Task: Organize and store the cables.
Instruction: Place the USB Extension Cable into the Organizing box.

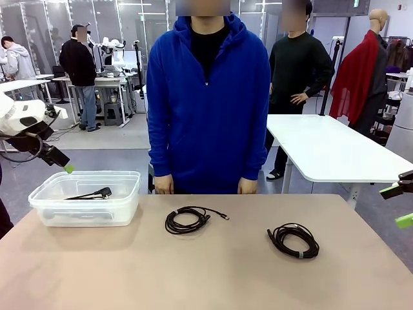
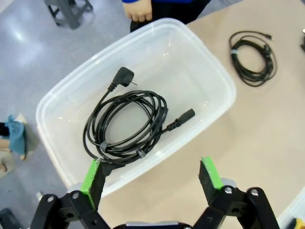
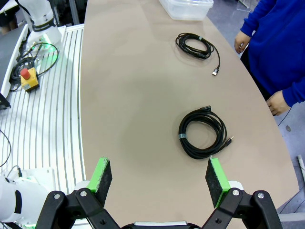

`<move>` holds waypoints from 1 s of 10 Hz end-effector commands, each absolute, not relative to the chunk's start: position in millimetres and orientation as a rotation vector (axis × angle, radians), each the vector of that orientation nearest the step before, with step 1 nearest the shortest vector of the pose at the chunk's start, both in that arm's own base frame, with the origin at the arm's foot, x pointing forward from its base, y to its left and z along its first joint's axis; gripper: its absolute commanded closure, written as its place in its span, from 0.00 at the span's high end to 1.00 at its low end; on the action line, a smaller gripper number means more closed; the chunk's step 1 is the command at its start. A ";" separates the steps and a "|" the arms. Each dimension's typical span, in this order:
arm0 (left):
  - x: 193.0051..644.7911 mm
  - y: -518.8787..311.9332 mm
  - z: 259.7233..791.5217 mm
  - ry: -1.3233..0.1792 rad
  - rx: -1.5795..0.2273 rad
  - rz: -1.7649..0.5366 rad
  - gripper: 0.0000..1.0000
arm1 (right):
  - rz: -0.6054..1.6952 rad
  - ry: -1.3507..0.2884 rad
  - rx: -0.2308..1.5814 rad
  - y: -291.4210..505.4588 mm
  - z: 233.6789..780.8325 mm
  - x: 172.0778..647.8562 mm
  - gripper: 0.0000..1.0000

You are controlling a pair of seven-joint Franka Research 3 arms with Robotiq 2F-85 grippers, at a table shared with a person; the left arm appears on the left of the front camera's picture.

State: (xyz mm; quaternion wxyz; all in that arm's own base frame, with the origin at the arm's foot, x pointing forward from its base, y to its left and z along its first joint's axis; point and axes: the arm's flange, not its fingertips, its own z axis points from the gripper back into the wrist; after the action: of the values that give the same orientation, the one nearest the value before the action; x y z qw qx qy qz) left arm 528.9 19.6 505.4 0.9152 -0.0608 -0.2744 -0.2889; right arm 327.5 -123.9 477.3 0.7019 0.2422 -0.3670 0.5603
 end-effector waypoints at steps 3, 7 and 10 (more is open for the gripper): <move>481.6 34.4 501.5 -0.615 -0.171 -0.663 1.00 | 1.249 -0.824 0.544 -123.2 476.2 327.3 1.00; 425.2 28.1 505.7 -0.621 -0.216 -0.754 1.00 | 1.249 -0.824 0.544 -123.2 476.2 327.3 1.00; 402.4 24.5 504.2 -0.655 -0.200 -0.794 1.00 | 1.249 -0.824 0.544 -123.2 476.2 327.3 1.00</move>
State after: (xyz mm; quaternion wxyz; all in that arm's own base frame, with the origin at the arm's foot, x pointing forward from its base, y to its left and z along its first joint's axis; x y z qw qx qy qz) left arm 409.2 19.8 507.8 0.8746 -0.0970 -0.3049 -0.3643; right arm 327.5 -123.9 477.3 0.7019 0.2422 -0.3669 0.5604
